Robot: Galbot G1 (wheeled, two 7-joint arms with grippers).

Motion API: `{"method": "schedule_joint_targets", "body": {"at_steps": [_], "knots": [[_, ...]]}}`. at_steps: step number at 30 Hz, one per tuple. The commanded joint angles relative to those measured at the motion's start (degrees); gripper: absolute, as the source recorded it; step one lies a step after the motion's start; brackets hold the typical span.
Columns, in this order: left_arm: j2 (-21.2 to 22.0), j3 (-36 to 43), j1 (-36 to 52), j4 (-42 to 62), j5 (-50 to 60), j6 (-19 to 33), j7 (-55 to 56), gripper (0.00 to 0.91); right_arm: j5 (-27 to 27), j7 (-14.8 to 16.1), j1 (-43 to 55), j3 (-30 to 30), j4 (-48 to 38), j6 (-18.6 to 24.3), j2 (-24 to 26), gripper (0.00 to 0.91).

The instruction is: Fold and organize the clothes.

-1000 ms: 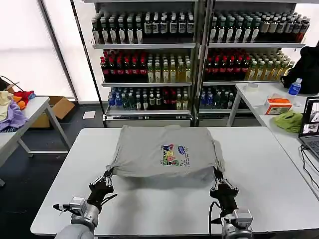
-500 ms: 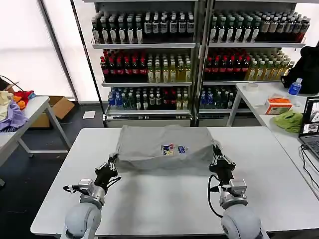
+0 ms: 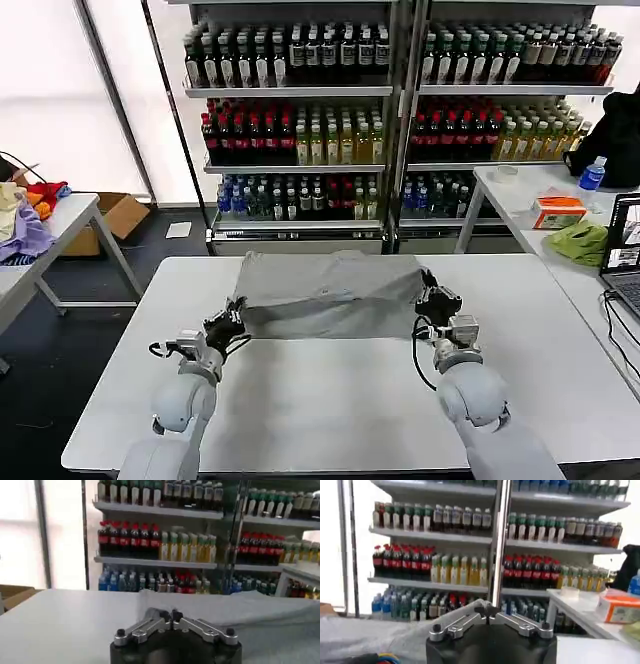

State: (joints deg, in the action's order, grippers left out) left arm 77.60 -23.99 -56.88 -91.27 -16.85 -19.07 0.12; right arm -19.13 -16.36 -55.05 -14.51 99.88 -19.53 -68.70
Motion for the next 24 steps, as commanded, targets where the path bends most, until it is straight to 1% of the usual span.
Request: {"method": "schedule_joint_targets", "body": {"at_steps": [1, 6, 7, 8, 9, 10, 13, 16, 18, 19, 21, 22, 24], "knots": [[-0.7, 2.3, 3.7, 5.0, 1.7, -0.5, -1.1, 0.0, -0.4, 0.1, 2.8, 0.4, -5.9, -0.4, -1.5, 0.0], [-0.8, 2.5, 5.1, 6.9, 2.2, -0.3, -1.0, 0.01, -1.0, -1.1, 4.1, 0.5, -8.1, -0.3, -3.0, 0.0], [-0.7, 2.5, 5.3, 7.0, 2.3, -0.3, -0.8, 0.333, -1.1, -1.4, 4.6, 0.6, -8.5, -0.5, -3.5, 0.0], [-0.7, 2.5, 5.4, 6.9, 2.3, -0.3, -0.6, 0.907, -1.4, -1.6, 4.9, 0.7, -8.7, -1.1, -3.8, 0.0], [-0.7, 2.5, 5.4, 6.8, 2.3, -0.3, -0.4, 0.907, -1.9, -1.7, 5.2, 0.8, -8.7, -2.4, -4.1, 0.181], [-0.8, 2.5, 5.4, 6.3, 2.3, -0.4, -0.4, 0.907, -2.2, -1.7, 5.4, 0.9, -8.5, -3.2, -4.3, 0.907], [-1.2, 2.6, 5.2, 5.3, 2.3, -1.0, -0.2, 0.907, -3.9, -2.5, 6.2, 1.3, -8.5, -5.1, -5.5, 0.907], [-1.1, 2.3, 4.9, 4.2, 2.0, -1.6, 0.3, 0.907, -7.2, -5.3, 7.1, 1.5, -8.7, -5.6, -7.1, 0.907], [-0.7, 1.7, 3.5, 2.5, 1.5, -2.4, 0.9, 0.907, -10.9, -10.8, 7.6, 1.0, -8.5, -3.9, -9.0, 0.907], [-0.6, 1.7, 3.1, 1.9, 1.4, -2.7, 1.0, 0.907, -13.3, -12.7, 7.9, 0.8, -8.2, -3.4, -9.7, 0.907], [-0.6, 1.5, 2.1, 0.5, 1.7, -3.0, 1.2, 0.907, -15.8, -15.9, 8.7, 0.6, -7.8, -2.3, -10.5, 0.907], [-0.6, 1.4, 1.9, 0.1, 1.6, -3.1, 1.3, 0.907, -16.6, -16.9, 9.0, 0.7, -7.3, -1.6, -10.5, 0.907], [-0.6, 0.9, 1.4, -1.5, 1.5, -3.5, 1.7, 0.907, -18.0, -17.8, 9.3, 0.8, -5.7, -1.1, -10.4, 0.907]]}}
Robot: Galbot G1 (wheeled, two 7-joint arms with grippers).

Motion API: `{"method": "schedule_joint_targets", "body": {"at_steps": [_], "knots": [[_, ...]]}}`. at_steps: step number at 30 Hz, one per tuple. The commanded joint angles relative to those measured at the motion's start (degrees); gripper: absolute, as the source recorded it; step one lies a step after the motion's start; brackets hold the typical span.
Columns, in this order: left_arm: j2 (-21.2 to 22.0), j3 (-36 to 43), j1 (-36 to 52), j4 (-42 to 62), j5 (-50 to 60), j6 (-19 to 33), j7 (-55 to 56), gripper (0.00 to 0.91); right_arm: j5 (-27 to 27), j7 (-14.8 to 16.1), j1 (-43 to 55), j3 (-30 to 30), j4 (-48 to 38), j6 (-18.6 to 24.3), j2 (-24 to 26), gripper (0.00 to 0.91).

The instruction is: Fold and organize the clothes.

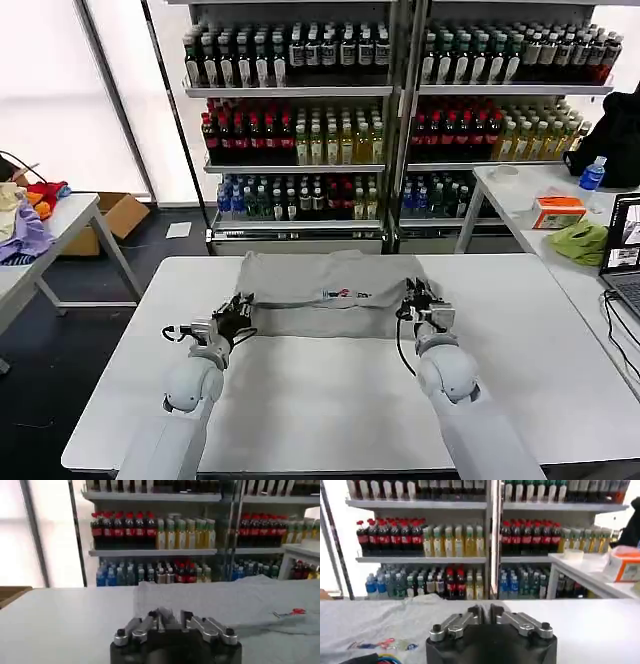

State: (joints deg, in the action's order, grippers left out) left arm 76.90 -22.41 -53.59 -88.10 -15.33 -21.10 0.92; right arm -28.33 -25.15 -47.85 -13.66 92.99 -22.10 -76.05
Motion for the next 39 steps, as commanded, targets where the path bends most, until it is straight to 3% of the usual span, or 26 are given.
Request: {"method": "schedule_joint_targets", "body": {"at_steps": [1, 18, 32, 39], "knots": [[0.1, -0.8, -2.0, -5.3, -0.1, -1.7, 1.0, 0.907, -8.9, -9.1, 2.0, -0.1, 1.7, 1.4, -2.9, 0.907], [0.0, -2.8, -8.7, -9.1, 1.0, -3.2, 1.3, 0.907, 0.5, -8.0, -17.4, -3.5, 17.8, -9.0, 7.6, 0.907], [-0.1, -3.3, -9.8, -8.8, 0.9, -3.7, 1.0, 0.907, 1.2, -6.0, -19.4, -4.2, 16.4, -10.7, 11.1, 0.907], [0.3, -3.2, -9.4, -7.5, 0.9, -3.6, 0.9, 0.907, 1.2, -5.3, -16.6, -2.8, 13.8, -11.0, 10.3, 0.907]]}}
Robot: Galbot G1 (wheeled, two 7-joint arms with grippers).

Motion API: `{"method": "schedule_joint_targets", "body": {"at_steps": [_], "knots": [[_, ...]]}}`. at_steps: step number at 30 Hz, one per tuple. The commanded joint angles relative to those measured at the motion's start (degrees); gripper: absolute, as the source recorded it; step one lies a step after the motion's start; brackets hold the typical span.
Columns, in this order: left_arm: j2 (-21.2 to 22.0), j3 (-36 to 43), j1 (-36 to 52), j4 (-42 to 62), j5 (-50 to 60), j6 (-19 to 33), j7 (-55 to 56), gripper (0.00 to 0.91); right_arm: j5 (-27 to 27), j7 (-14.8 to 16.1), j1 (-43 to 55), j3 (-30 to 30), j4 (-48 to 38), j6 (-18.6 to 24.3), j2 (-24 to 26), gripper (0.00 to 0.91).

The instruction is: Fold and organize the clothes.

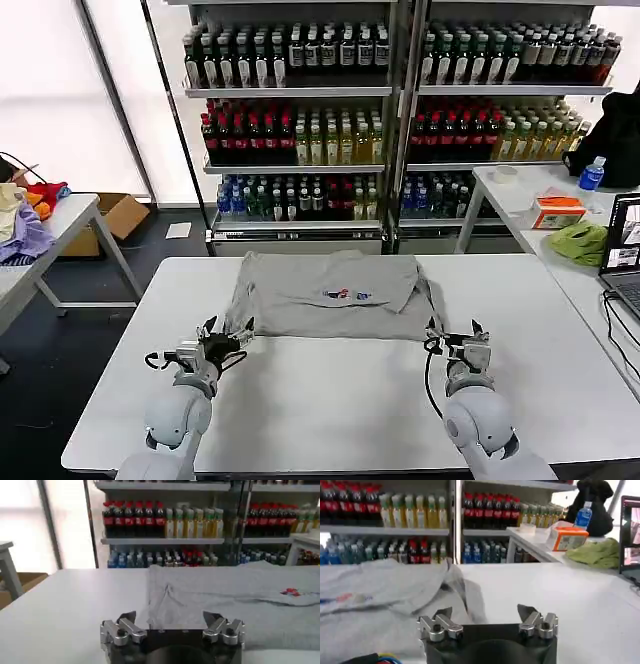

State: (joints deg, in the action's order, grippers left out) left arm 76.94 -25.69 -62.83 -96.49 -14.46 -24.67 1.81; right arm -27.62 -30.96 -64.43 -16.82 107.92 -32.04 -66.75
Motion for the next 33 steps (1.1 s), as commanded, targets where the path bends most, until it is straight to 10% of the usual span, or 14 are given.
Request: {"method": "schedule_joint_targets", "body": {"at_steps": [1, 17, 24, 25, 26, 27, 33], "knots": [[0.3, 0.2, 0.0, 0.9, 0.1, 0.0, 0.1, 0.907, 0.4, 0.5, 0.2, 0.4, -1.4, -1.1, 0.8, 0.907], [-0.5, 1.5, 1.9, 2.2, 1.4, -3.4, 0.2, 0.897, -2.4, 0.4, 1.9, 1.2, -5.3, -1.2, -1.0, 0.796], [-0.9, 2.1, 2.7, 4.1, 1.8, -3.9, 0.3, 0.514, -2.2, 1.4, 2.2, 1.5, -7.9, -1.2, -2.3, 0.715], [-1.0, 2.3, 2.7, 4.1, 1.9, -4.0, 0.3, 0.484, -2.2, 1.8, 2.3, 1.5, -8.3, -1.2, -2.4, 0.605], [-1.3, 2.5, 2.6, 4.0, 2.1, -4.2, 0.2, 0.363, -2.4, 2.1, 2.4, 1.6, -8.6, -1.1, -2.4, 0.131], [-1.4, 2.5, 2.5, 4.0, 2.1, -4.2, 0.2, 0.262, -2.4, 2.2, 2.4, 1.6, -8.8, -1.1, -2.5, 0.0], [-2.1, 2.9, 1.0, 2.8, 2.4, -4.3, -0.2, 0.02, -2.4, 2.6, 1.5, 1.3, -7.5, -1.1, -2.6, 0.0]]}}
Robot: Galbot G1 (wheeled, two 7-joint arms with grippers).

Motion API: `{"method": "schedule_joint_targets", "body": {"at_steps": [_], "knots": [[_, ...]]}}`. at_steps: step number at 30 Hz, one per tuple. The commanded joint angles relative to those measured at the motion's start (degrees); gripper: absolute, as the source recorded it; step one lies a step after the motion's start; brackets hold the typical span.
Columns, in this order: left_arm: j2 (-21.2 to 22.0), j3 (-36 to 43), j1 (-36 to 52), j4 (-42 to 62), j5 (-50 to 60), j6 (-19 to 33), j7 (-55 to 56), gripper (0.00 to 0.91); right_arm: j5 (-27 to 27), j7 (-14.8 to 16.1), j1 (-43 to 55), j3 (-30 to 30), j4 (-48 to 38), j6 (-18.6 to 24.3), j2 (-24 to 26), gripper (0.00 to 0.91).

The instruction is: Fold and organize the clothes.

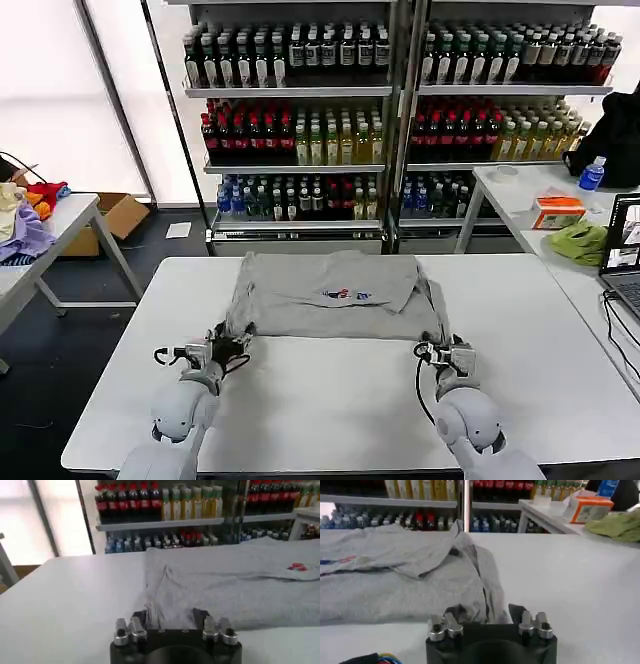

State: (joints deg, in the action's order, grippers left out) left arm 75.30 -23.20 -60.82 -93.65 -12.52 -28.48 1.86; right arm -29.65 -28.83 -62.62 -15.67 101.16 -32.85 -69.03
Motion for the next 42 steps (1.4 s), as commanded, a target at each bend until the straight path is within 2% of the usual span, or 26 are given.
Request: {"method": "schedule_joint_targets", "body": {"at_steps": [1, 15, 23, 29, 35, 42], "knots": [[-0.5, 0.5, -1.2, -0.4, 0.5, -0.5, -0.3, 0.01, -0.3, 0.5, -0.5, 0.2, -0.3, -0.3, -0.3, 0.0], [-1.6, -1.3, -4.8, -5.7, 0.2, -0.1, -0.7, 0.0, 0.1, 0.3, -4.2, -0.5, 7.2, -0.3, 1.1, 0.0], [-3.9, -4.0, -14.8, -18.4, 0.3, 0.4, -0.7, 0.0, 0.0, -0.4, -9.7, -2.1, 19.1, -0.3, 2.5, 0.0], [-4.1, -5.0, -24.4, -28.4, 2.6, 1.3, -1.0, 0.0, 0.2, -1.3, -16.5, -3.7, 25.1, -0.3, 2.2, 0.0], [-2.6, -5.9, -32.8, -34.2, 6.1, 3.7, -1.3, 0.01, 0.9, -3.2, -28.0, -4.1, 30.8, 1.3, 3.1, 0.0], [-0.9, -6.5, -40.6, -37.8, 7.8, 6.3, -0.1, 0.01, 6.4, -4.4, -41.2, -2.9, 34.6, 5.8, 4.1, 0.0]]}}
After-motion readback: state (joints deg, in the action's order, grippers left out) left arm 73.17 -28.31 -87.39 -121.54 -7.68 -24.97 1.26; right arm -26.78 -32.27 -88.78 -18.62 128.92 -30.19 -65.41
